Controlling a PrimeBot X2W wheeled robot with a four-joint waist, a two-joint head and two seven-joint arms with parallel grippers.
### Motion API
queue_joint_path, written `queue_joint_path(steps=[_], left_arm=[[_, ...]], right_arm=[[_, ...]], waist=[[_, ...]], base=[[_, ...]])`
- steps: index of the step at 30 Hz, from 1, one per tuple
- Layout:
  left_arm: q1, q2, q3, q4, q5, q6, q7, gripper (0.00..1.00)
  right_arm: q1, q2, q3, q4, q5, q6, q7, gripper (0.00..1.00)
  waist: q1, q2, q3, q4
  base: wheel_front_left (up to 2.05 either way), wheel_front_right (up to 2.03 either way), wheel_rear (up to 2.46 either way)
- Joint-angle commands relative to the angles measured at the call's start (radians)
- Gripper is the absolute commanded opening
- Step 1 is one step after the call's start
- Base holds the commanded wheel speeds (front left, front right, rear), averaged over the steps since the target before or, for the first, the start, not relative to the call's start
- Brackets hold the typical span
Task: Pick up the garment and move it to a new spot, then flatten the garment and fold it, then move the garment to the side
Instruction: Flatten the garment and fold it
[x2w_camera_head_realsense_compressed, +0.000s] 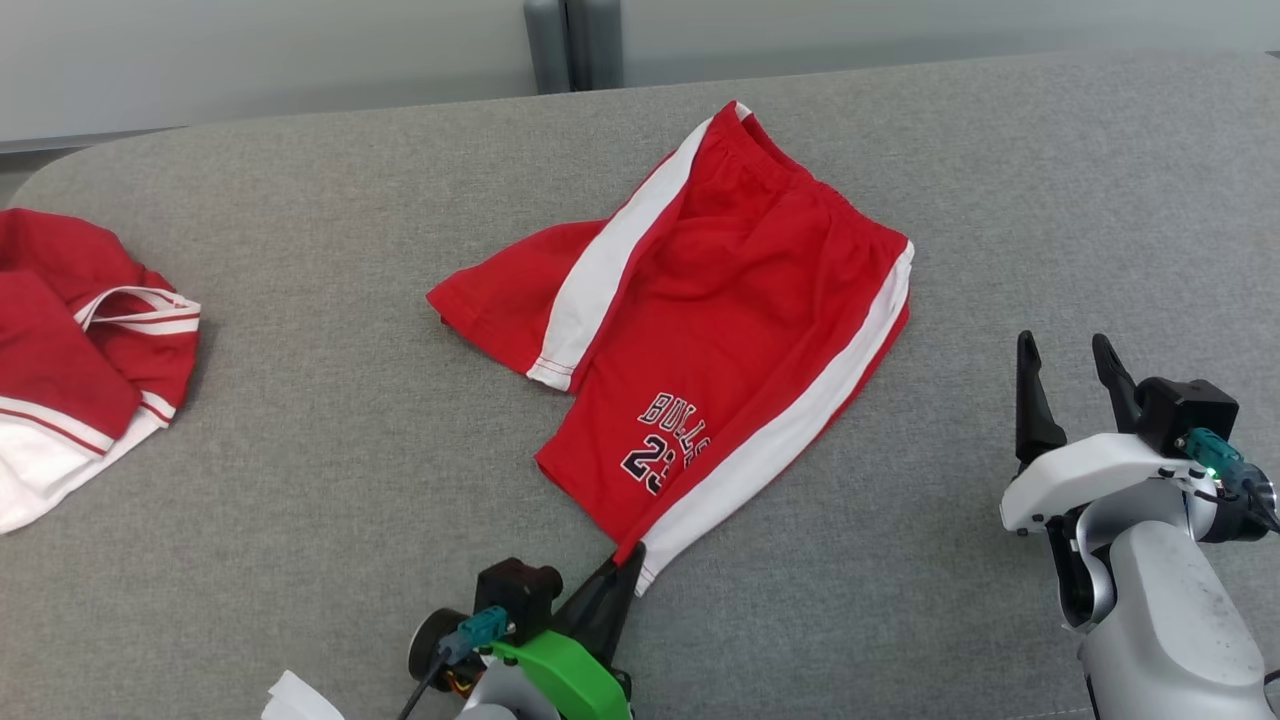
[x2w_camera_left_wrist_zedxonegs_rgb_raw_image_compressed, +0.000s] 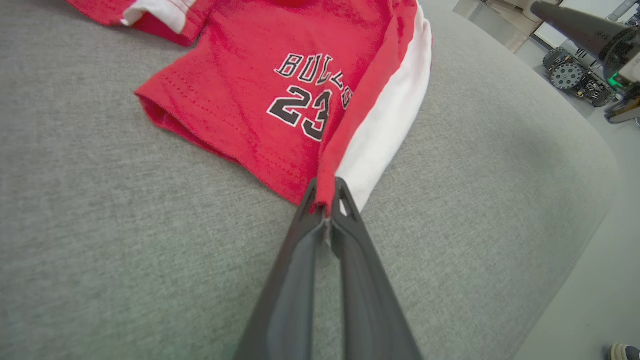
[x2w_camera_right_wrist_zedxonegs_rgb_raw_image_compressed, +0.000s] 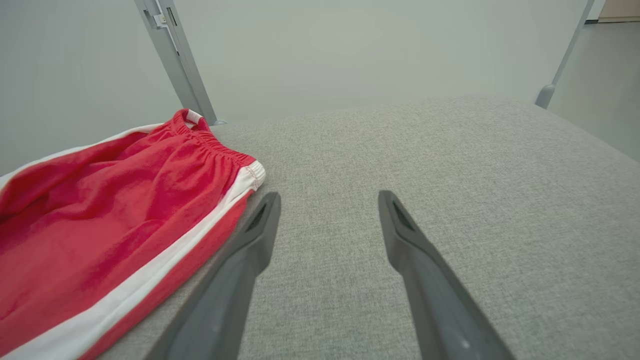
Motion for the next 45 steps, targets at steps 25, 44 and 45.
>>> queue_joint_path(steps=[25,44,45], left_arm=[[0.096,0.064,0.524,-0.027,0.275,0.154,-0.001,0.00],[0.207,0.009,0.648,-0.169,0.379,0.197,-0.001,1.00],[0.212,0.007,0.645,-0.167,0.377,0.196,-0.001,1.00]], right_arm=[[0.137,0.018,0.049,-0.006,0.048,-0.001,-0.003,1.00],[0.196,0.018,0.304,-0.157,0.008,-0.001,-0.003,1.00],[0.199,0.018,0.308,-0.154,0.004,-0.001,-0.003,1.00]], waist=[[0.0000,-0.0001,-0.147,-0.070],[0.0000,-0.0001,-0.156,-0.083],[0.0000,-0.0001,-0.154,-0.079]], base=[[0.00,0.00,0.00],[0.00,0.00,0.00],[0.00,0.00,0.00]])
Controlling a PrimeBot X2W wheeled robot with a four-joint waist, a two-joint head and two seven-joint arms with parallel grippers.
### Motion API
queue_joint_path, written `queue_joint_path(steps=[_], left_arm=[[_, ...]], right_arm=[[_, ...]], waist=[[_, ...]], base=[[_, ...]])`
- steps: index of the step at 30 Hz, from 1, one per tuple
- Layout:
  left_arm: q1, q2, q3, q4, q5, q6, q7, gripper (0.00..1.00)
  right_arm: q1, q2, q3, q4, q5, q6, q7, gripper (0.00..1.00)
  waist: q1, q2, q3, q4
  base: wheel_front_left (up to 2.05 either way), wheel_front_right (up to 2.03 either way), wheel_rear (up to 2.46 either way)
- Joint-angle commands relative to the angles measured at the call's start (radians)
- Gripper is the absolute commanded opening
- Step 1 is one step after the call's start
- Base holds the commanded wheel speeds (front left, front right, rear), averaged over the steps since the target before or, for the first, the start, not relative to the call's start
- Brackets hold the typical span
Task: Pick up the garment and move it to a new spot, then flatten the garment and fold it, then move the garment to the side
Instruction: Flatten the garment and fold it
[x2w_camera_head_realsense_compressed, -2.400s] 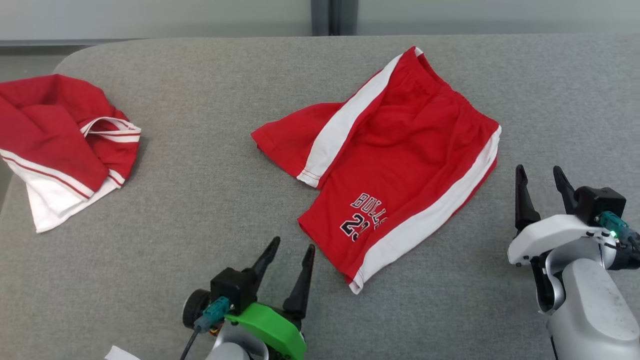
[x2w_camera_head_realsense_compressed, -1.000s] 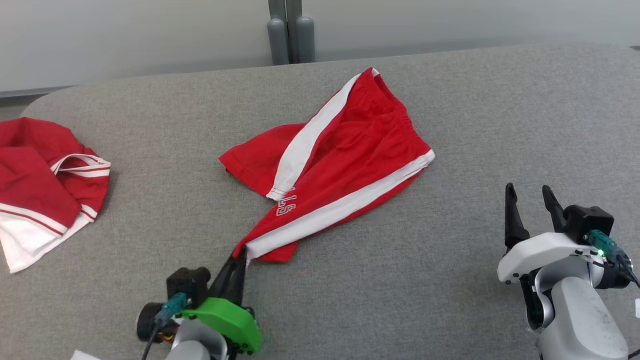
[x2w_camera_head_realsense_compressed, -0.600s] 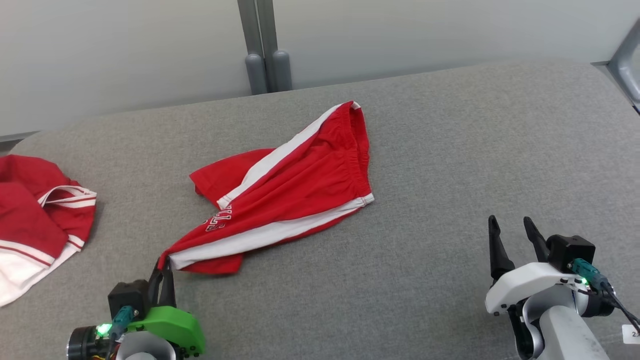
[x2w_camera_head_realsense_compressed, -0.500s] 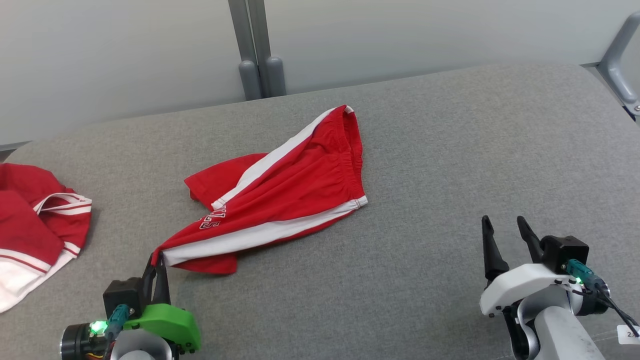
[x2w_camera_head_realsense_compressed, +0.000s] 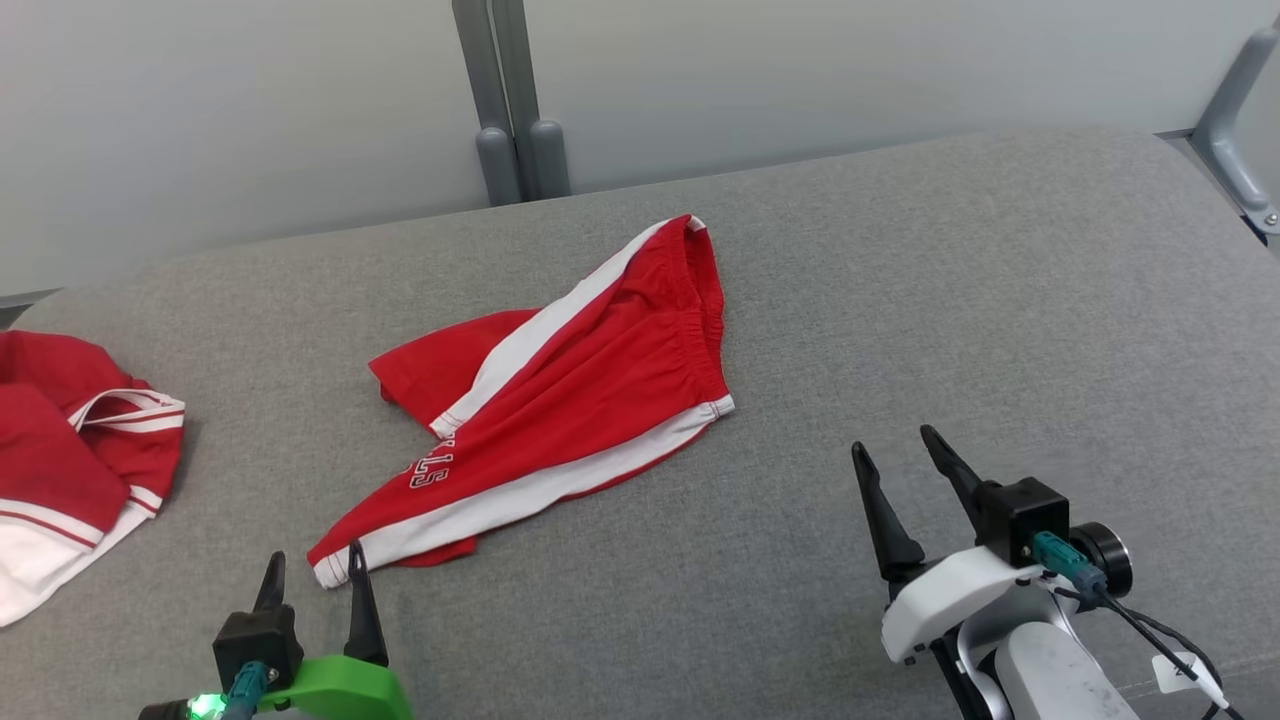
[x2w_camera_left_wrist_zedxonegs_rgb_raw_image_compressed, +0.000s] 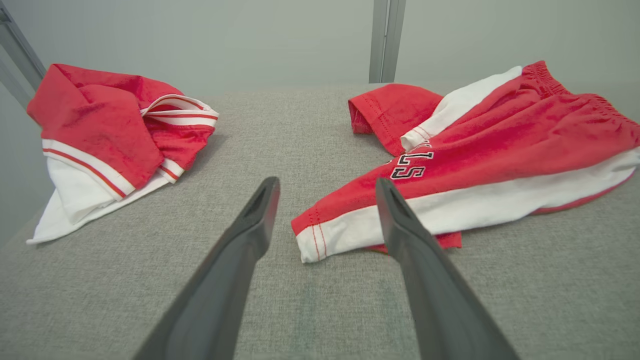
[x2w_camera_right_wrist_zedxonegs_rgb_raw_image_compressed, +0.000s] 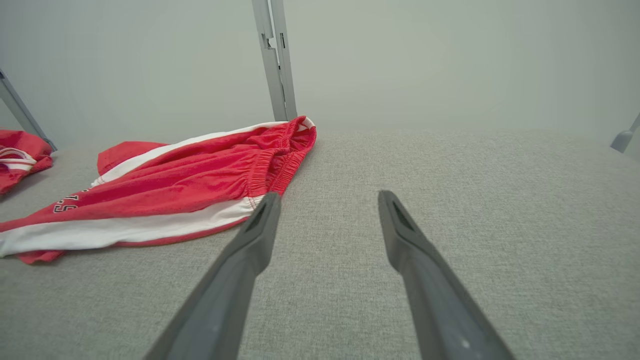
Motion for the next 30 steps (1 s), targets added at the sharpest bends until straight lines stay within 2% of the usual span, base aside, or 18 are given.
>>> queue_joint_path(steps=[1,8,14,21,29,30], left_arm=[[0.010,0.000,-0.001,0.003,-0.008,0.000,-0.001,1.00],[-0.006,-0.001,-0.028,0.031,-0.071,0.000,-0.001,1.00],[-0.058,0.000,-0.033,0.068,-0.116,-0.014,-0.001,1.00],[-0.107,0.000,-0.033,0.126,-0.156,-0.010,-0.001,1.00],[-0.147,-0.001,-0.058,0.139,-0.199,-0.024,-0.001,1.00],[-0.151,0.000,-0.062,0.139,-0.201,-0.024,-0.001,0.83]], right_arm=[[0.015,-0.002,0.002,0.000,-0.007,-0.001,-0.003,1.00],[0.006,-0.002,0.013,0.016,0.000,-0.001,-0.003,1.00],[-0.035,-0.002,0.017,0.018,-0.003,-0.001,-0.003,1.00],[-0.067,-0.002,0.018,0.019,-0.010,-0.001,-0.003,1.00],[-0.112,-0.002,0.019,0.018,-0.016,-0.001,-0.003,1.00],[-0.117,-0.002,0.020,0.019,-0.017,-0.001,-0.003,1.00]], waist=[[0.0000,0.0000,0.005,0.009],[0.0000,0.0000,0.022,0.024],[0.0000,0.0000,0.077,0.030],[0.0000,0.0000,0.131,0.041],[0.0000,0.0000,0.184,0.066],[0.0000,0.0000,0.190,0.070]], base=[[0.00,0.00,0.00],[0.00,0.00,0.00],[0.00,0.00,0.00],[0.00,0.00,0.00],[0.00,0.00,0.00],[0.00,0.00,0.00]])
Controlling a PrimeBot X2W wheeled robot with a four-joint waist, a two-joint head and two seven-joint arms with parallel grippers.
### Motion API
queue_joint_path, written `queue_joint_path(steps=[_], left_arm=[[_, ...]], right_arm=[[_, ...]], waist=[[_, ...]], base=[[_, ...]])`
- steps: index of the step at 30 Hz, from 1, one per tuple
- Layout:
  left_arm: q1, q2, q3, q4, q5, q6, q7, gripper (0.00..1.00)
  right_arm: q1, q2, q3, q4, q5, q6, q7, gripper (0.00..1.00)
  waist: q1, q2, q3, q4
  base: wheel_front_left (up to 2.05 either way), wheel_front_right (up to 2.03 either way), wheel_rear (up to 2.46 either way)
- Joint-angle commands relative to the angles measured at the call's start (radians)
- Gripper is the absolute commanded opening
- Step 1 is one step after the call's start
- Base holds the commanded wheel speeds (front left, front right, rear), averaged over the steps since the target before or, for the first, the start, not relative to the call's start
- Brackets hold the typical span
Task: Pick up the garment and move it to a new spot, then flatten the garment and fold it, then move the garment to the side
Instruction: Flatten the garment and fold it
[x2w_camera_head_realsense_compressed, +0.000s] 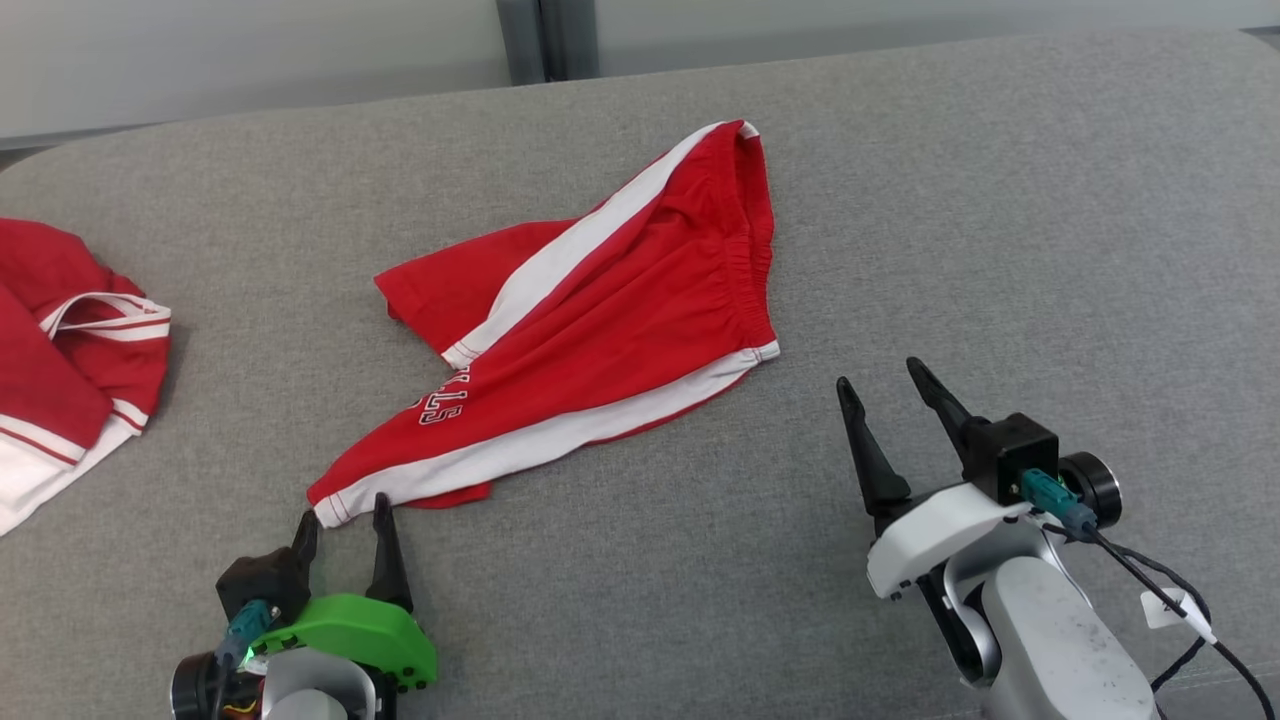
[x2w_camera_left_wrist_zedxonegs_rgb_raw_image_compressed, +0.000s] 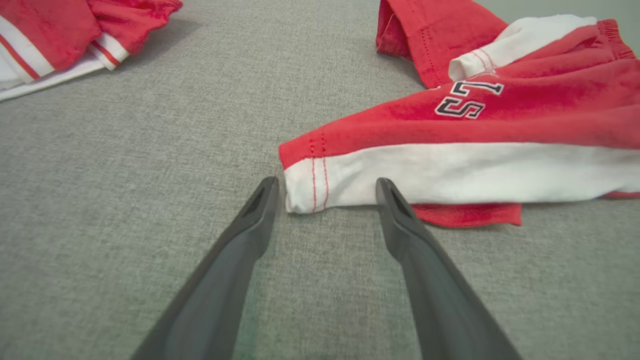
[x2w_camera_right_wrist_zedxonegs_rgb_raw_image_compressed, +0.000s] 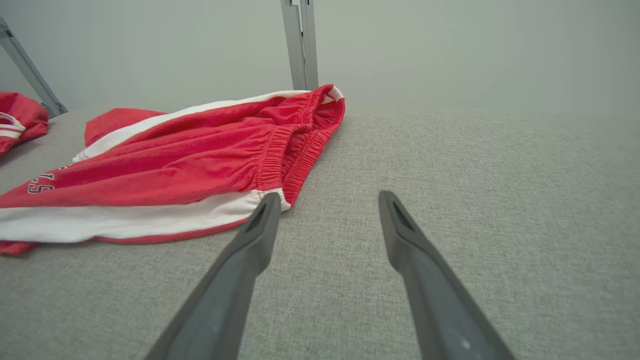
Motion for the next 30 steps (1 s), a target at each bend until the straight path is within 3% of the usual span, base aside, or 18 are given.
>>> queue_joint_path(steps=[1,2,3,4,26,27,28,29,30], left_arm=[[-0.019,0.004,-0.003,-0.003,-0.005,-0.003,-0.001,0.69],[-0.023,0.004,-0.008,-0.005,-0.004,-0.004,-0.001,0.34],[-0.027,0.004,-0.012,-0.006,-0.004,-0.004,-0.001,0.05],[-0.030,0.004,-0.014,-0.008,-0.009,-0.002,-0.001,0.00],[-0.088,0.004,-0.094,-0.048,-0.022,-0.004,0.000,0.00],[-0.092,0.004,-0.097,-0.048,-0.023,-0.005,0.000,0.00],[-0.095,0.004,-0.098,-0.050,-0.023,-0.005,0.000,0.00],[-0.096,0.004,-0.099,-0.053,-0.020,-0.003,0.000,0.00],[-0.097,0.004,-0.097,-0.061,-0.015,-0.002,0.000,0.00]], right_arm=[[-0.016,-0.001,0.003,0.004,-0.008,-0.001,-0.003,1.00],[-0.023,-0.001,0.008,0.009,-0.008,-0.001,-0.003,1.00],[-0.029,-0.001,0.013,0.015,-0.012,-0.001,-0.003,1.00],[-0.039,-0.001,0.017,0.019,-0.015,-0.001,-0.003,1.00],[-0.222,-0.056,0.126,0.215,-0.060,-0.001,-0.003,1.00],[-0.226,-0.057,0.128,0.222,-0.060,-0.001,-0.003,0.93],[-0.230,-0.058,0.127,0.226,-0.059,-0.001,-0.003,0.62],[-0.232,-0.057,0.126,0.228,-0.058,-0.001,-0.003,0.14],[-0.232,-0.054,0.127,0.223,-0.051,-0.001,-0.003,0.00]], waist=[[0.0000,0.0000,0.020,0.017],[0.0000,0.0000,0.026,0.021],[0.0000,0.0000,0.031,0.024],[0.0000,0.0000,0.036,0.028],[0.0000,0.0000,0.138,0.124],[0.0000,0.0000,0.141,0.128],[0.0000,0.0000,0.143,0.131],[0.0000,0.0000,0.144,0.134],[0.0000,0.0000,0.145,0.136]], base=[[0.00,0.00,0.00],[0.00,0.00,0.00],[0.00,0.00,0.00],[0.00,0.00,0.00],[0.00,0.00,0.00],[0.00,0.00,0.00],[0.00,0.00,0.00],[0.00,0.00,0.00],[0.00,0.00,0.00]])
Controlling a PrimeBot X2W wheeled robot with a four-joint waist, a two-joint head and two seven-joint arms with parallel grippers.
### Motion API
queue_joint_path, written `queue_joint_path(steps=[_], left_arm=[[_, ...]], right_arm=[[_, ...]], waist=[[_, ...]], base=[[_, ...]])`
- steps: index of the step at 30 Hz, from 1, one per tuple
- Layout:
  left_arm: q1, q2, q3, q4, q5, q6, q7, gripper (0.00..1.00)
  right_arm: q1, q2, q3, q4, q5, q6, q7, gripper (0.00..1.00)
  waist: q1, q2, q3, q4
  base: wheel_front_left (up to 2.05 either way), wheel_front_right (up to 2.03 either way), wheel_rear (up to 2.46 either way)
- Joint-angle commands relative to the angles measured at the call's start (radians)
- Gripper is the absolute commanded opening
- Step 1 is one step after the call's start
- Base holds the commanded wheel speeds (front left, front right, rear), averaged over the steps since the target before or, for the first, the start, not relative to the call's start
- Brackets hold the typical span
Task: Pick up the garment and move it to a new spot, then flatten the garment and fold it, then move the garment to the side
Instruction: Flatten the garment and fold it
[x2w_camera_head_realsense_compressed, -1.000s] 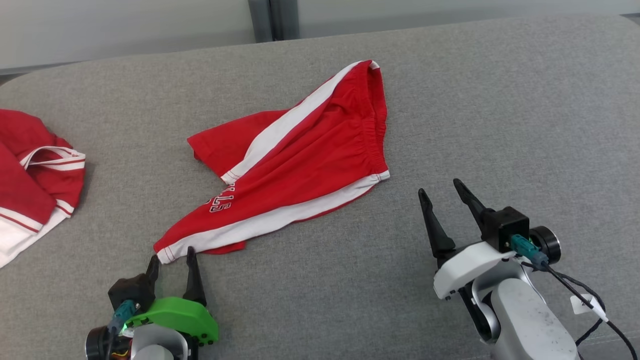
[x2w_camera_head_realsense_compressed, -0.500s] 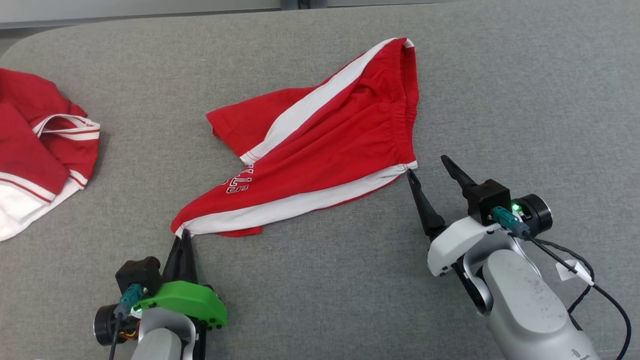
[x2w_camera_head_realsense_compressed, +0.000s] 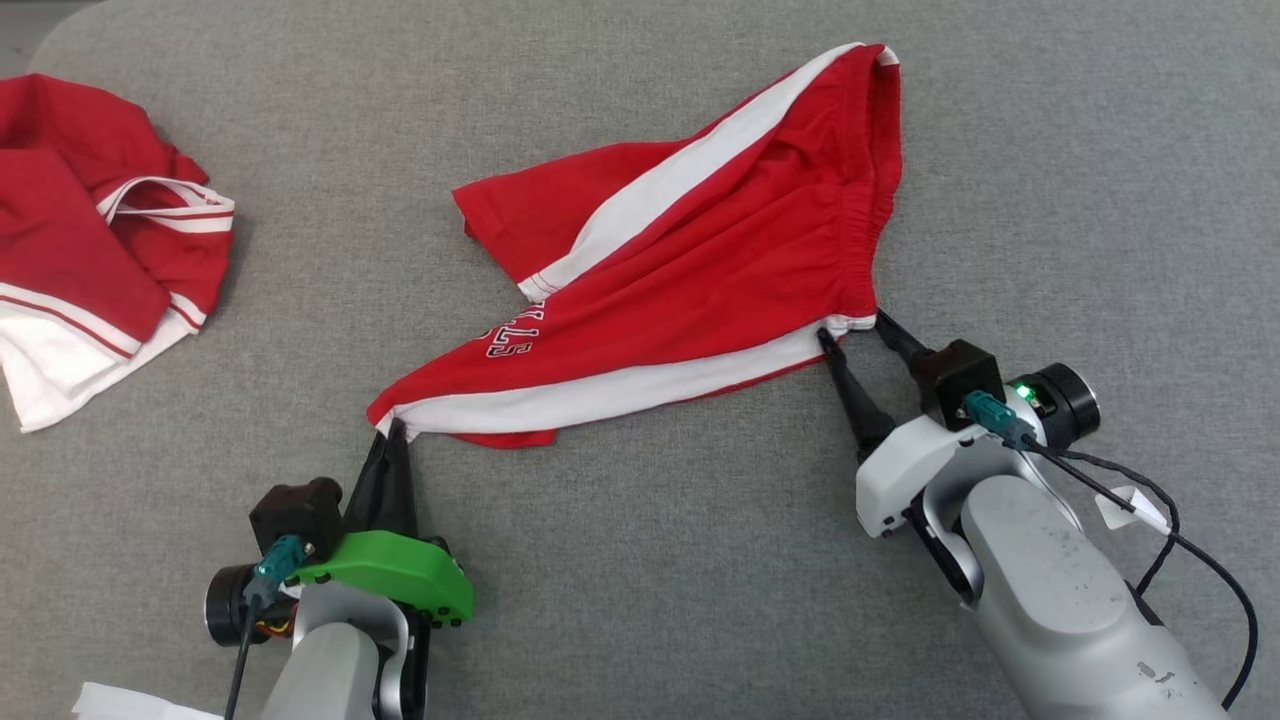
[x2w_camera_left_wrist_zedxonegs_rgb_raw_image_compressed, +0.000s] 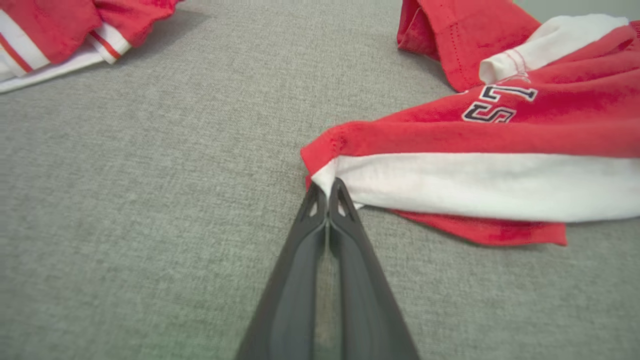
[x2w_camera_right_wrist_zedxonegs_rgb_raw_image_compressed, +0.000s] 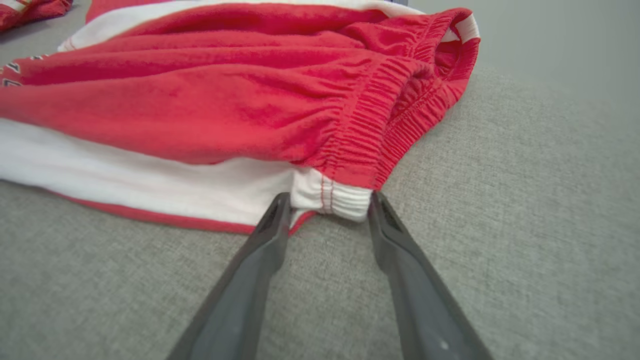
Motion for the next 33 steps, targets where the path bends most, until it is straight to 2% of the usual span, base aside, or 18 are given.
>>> queue_joint_path(steps=[1,7,14,20,27,33], left_arm=[[-0.013,0.004,0.007,-0.011,0.012,-0.003,0.001,0.00],[0.010,0.005,0.041,-0.136,0.098,-0.021,0.000,0.00],[-0.023,0.004,0.128,-0.288,0.192,-0.066,0.000,0.00],[-0.091,0.047,0.185,-0.358,0.259,-0.111,0.000,0.00],[-0.207,0.096,0.223,-0.378,0.290,-0.124,0.001,0.00],[-0.363,0.123,0.202,-0.269,0.316,-0.131,0.001,0.00]], right_arm=[[-0.009,0.001,0.002,-0.012,0.009,-0.001,-0.003,0.00],[0.039,-0.003,-0.019,-0.112,0.057,-0.001,-0.003,0.00],[0.047,-0.020,-0.021,-0.251,0.136,-0.001,-0.003,0.00],[0.012,-0.051,0.021,-0.331,0.231,-0.001,-0.003,0.00],[-0.078,-0.121,0.076,-0.354,0.308,-0.001,-0.003,0.00],[-0.228,-0.158,0.112,-0.274,0.337,-0.001,0.020,0.00]], waist=[[0.0000,0.0000,0.001,0.006],[0.0000,0.0000,-0.068,-0.005],[0.0000,0.0000,-0.200,-0.058],[0.0000,0.0000,-0.308,-0.103],[0.0000,0.0000,-0.312,-0.129],[0.0000,0.0000,-0.186,-0.132]], base=[[0.00,0.00,0.00],[0.00,0.00,0.00],[0.00,0.00,0.00],[0.00,0.00,0.00],[0.00,0.00,0.00],[0.00,0.00,0.00]])
